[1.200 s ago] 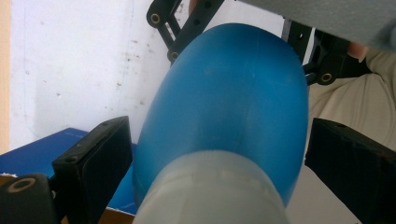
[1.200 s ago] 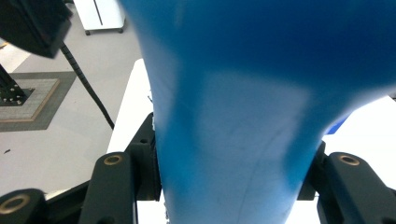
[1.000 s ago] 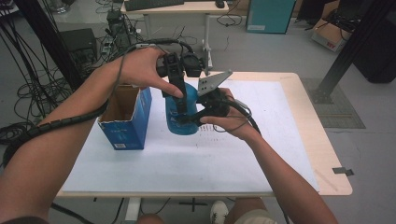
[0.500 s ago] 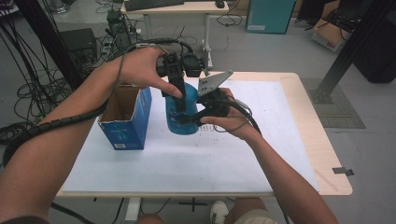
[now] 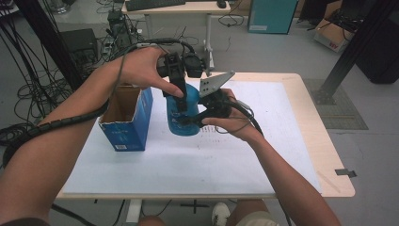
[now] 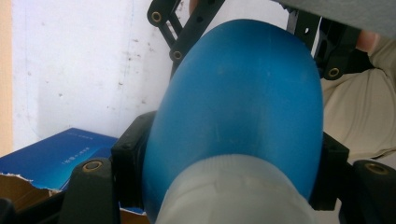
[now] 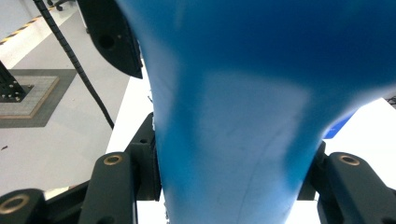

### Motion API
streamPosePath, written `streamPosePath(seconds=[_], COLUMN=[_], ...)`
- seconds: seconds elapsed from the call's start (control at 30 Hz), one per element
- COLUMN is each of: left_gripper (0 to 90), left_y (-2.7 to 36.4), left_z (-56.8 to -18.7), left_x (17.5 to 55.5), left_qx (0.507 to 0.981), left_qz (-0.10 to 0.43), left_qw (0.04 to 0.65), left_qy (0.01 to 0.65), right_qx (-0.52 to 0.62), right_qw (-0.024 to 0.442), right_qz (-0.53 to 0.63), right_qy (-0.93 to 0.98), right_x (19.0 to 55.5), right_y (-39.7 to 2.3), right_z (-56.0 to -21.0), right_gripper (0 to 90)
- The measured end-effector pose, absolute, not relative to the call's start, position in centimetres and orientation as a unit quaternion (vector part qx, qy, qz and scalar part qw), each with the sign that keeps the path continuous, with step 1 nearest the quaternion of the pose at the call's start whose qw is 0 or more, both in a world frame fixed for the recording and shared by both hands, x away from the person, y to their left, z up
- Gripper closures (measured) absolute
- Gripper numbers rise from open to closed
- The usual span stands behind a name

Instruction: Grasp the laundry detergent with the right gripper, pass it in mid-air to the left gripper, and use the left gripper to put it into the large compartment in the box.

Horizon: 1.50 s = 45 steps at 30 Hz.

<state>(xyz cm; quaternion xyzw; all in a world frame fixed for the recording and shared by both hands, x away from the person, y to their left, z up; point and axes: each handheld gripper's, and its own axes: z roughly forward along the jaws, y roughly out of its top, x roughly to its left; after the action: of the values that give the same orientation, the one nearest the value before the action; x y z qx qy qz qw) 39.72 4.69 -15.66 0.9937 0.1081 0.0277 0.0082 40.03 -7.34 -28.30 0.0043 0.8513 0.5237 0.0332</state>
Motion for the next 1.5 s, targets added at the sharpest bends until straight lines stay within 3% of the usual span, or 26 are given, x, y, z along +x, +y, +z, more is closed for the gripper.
streamPosePath(seconds=[1.5], left_gripper=[35.2], left_y=[4.2], left_z=[-16.25], left_x=[40.04], left_qx=[0.995], left_qz=[0.018], left_qw=[-0.003], left_qy=[0.1], right_qx=[0.001], right_qw=[0.026], right_qz=[0.522], right_qy=[0.853], right_x=[40.31], right_y=[-7.48], right_z=[-29.04], right_gripper=[42.7])
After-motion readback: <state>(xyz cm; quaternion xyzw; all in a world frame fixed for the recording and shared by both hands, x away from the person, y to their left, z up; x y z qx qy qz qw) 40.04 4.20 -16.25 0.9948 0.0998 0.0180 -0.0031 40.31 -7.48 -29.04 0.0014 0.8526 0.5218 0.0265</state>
